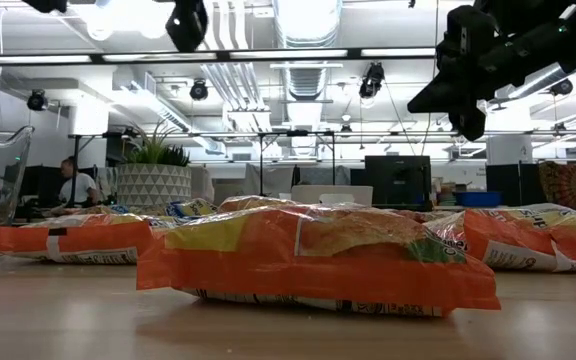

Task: Sort Maruchan noodles
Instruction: Put the left red noodle pack into the white bin

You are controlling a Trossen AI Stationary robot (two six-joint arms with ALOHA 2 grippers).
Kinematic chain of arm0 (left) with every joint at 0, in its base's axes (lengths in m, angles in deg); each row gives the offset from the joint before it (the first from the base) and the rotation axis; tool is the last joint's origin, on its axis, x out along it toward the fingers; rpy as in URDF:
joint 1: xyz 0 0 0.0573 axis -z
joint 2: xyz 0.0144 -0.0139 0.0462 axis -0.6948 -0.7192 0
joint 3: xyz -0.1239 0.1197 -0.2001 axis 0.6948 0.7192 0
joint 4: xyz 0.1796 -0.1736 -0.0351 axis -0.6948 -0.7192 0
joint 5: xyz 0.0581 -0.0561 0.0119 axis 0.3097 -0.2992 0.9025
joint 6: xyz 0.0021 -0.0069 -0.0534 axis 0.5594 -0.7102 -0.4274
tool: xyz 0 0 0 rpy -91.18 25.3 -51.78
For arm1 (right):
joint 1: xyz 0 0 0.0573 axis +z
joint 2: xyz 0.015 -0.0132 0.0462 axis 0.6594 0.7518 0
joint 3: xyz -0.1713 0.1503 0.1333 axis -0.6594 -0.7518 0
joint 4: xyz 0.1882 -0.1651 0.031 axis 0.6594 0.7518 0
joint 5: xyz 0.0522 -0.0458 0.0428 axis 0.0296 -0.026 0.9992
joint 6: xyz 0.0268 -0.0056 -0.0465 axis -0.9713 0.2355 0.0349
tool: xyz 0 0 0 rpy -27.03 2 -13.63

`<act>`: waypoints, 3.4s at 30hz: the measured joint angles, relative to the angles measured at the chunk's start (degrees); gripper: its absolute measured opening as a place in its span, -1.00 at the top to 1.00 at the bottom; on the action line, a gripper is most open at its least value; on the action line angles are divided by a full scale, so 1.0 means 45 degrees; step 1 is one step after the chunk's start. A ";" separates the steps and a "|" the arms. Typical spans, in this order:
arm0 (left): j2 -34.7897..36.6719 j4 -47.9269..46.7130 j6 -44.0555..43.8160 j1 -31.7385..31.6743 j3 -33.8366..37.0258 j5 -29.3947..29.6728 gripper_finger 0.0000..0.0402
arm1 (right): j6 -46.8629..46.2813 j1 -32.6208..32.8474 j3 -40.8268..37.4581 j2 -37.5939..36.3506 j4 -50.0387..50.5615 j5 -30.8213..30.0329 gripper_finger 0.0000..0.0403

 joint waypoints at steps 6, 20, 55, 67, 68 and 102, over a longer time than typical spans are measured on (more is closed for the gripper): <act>-0.2152 -0.0082 -0.0900 -0.0005 -0.0655 0.0000 0.81 | 0.0055 -0.0010 0.0000 0.0000 -0.0253 -0.0019 0.96; -0.5444 -0.0825 -0.0632 -0.0138 -0.2513 0.0000 0.81 | 0.0058 -0.0005 0.0000 0.0000 -0.0359 -0.0014 0.96; -0.7070 -0.0893 0.0567 -0.0262 -0.2510 0.0005 0.81 | -0.1216 -0.0005 0.0000 0.0010 -0.0389 -0.0017 0.78; -0.7192 -0.0893 0.1045 -0.0262 -0.2510 0.0019 0.81 | -0.3158 0.0458 -0.0005 0.0010 -0.0384 0.0012 0.13; -0.7192 -0.0893 0.1045 -0.0262 -0.2510 0.0019 0.81 | -0.3286 0.0608 -0.0005 0.0010 -0.0384 0.0005 0.11; -0.7192 -0.0888 0.1710 -0.0262 -0.2510 0.0036 0.81 | -0.4911 0.2778 0.3372 0.3534 0.5101 -0.0300 0.07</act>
